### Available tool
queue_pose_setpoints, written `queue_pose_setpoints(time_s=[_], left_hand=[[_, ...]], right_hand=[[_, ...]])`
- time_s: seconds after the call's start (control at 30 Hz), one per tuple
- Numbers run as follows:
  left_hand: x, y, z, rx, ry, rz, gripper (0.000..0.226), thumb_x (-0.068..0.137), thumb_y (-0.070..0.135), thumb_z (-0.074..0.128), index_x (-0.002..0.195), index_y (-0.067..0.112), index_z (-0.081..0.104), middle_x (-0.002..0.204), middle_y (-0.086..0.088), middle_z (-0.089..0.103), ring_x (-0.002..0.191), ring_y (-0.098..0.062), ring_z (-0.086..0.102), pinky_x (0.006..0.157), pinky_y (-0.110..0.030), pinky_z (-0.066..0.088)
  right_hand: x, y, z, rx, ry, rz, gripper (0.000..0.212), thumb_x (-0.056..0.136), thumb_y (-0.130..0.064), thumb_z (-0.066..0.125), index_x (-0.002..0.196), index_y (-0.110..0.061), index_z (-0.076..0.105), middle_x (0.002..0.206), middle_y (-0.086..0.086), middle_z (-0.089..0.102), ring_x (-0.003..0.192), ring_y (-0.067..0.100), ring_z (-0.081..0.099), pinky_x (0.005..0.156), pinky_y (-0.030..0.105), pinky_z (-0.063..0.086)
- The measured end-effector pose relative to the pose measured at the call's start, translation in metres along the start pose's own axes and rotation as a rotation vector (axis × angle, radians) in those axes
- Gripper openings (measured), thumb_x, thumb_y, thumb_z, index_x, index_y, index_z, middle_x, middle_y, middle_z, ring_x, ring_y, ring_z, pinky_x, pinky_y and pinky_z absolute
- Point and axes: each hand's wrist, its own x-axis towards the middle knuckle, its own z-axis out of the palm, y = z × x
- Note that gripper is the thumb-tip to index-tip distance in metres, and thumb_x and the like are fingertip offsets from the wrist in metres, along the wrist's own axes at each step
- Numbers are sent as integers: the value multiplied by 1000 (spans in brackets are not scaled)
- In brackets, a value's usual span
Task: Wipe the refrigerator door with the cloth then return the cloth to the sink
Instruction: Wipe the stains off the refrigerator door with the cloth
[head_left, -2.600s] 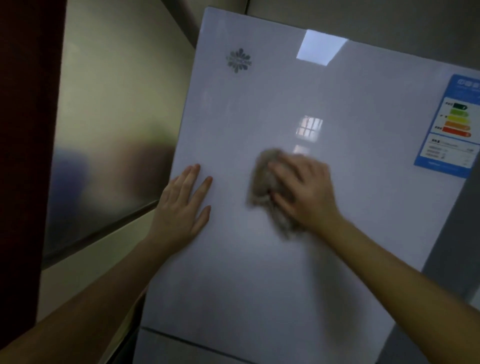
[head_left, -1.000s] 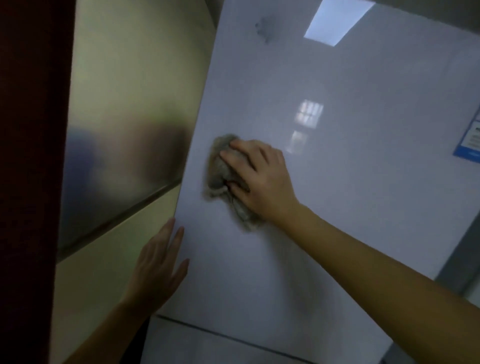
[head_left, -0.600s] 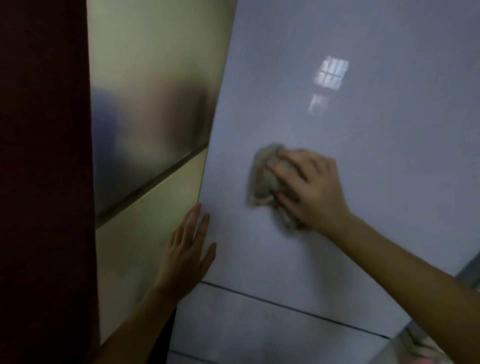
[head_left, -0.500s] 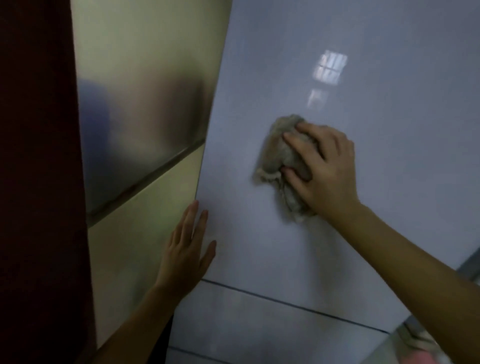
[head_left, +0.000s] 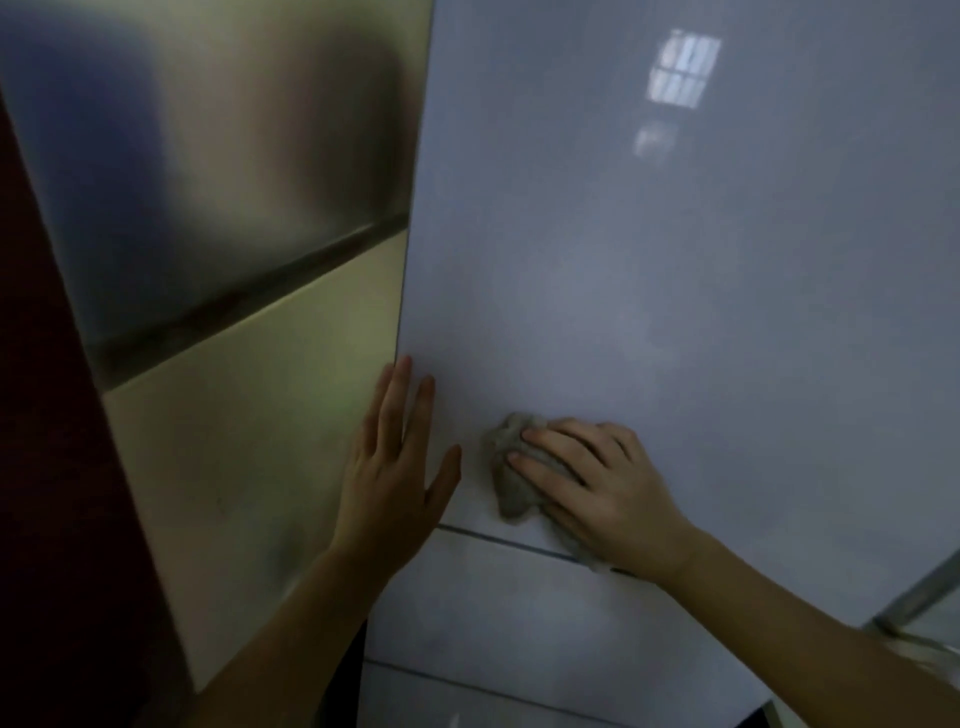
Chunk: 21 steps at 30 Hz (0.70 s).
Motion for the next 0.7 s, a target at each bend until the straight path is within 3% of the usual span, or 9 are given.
queue_pose_setpoints(time_s=[0.5,0.7], left_hand=[[-16,-13,1,71,3,89,63,101,36,50,154,5,35,166,-19,19,155,-33,18,125,-42,25],[-23,-11,6,97,30,69,65,100,39,45,154,6,34,166,-16,19,154,-33,20,122,-41,25]], right_hand=[[-5,-8,4,22,34,55,36,100,-29,64,134,-17,66,139,11,62,123,32,55,95,43,44],[19,24,-18,-100,119,78,43,94,-29,72,134,-16,67,137,13,63,118,37,59,93,43,45]])
